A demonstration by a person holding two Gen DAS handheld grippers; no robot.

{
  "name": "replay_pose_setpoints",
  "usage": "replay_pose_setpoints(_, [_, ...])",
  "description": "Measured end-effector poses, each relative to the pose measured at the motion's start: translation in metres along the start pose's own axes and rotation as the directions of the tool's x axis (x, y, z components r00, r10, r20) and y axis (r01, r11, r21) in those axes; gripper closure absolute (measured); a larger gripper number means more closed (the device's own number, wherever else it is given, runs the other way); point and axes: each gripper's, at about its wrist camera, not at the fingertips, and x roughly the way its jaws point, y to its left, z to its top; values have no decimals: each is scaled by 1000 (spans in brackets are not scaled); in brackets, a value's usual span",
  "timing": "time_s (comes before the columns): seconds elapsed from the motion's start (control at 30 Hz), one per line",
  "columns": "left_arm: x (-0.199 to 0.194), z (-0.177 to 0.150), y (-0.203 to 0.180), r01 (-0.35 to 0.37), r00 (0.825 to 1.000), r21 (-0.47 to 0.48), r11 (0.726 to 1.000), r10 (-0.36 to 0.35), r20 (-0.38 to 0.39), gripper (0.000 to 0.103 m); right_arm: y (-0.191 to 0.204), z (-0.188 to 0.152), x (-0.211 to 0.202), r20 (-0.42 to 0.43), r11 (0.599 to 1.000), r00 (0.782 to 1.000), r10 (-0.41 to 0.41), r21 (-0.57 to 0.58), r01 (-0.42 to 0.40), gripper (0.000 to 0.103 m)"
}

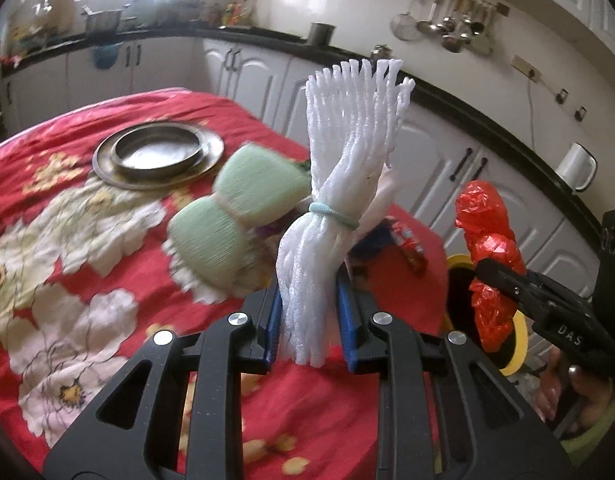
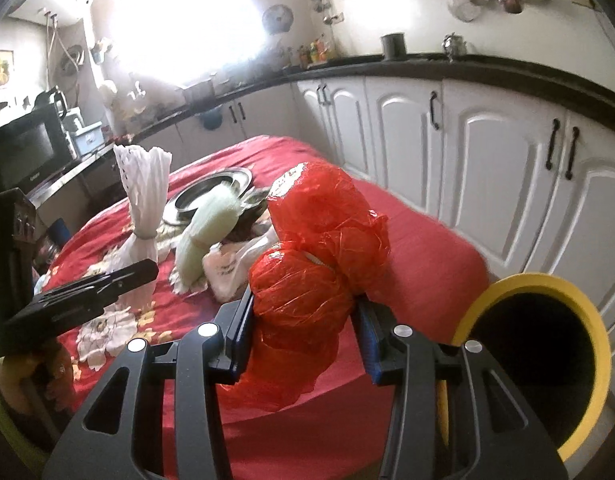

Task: Collect trash
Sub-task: 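Carry the white mesh bundle and red bags over the yellow-rimmed bin with both tools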

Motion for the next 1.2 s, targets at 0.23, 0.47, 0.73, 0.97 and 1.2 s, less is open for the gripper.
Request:
replay_pose_setpoints(0.23, [8,12,-41,65,998,71,995,-66,13,85,-31,4,-29,45,997,997,-57,50,55,61])
replay_pose_setpoints(0.47, [18,16,-80,130,991,138,982,-132,1,85,-68,2,-51,73,986,988,-135,113,126,61])
replay_pose_setpoints(0.73, [36,12,-118,202,979,201,958,-199,-36,85,-99,-8,-71,92,962,969,-227,173,209,61])
replay_pose_setpoints(0.97, [52,7,-149,251,968,242,937,-240,-74,85,-127,-13,-85,91,937,955,-284,236,256,61])
replay_pose_setpoints(1.2, [71,-5,-173,293,955,271,917,-268,-126,85,-156,-22,-92,51,907,945,-324,300,295,61])
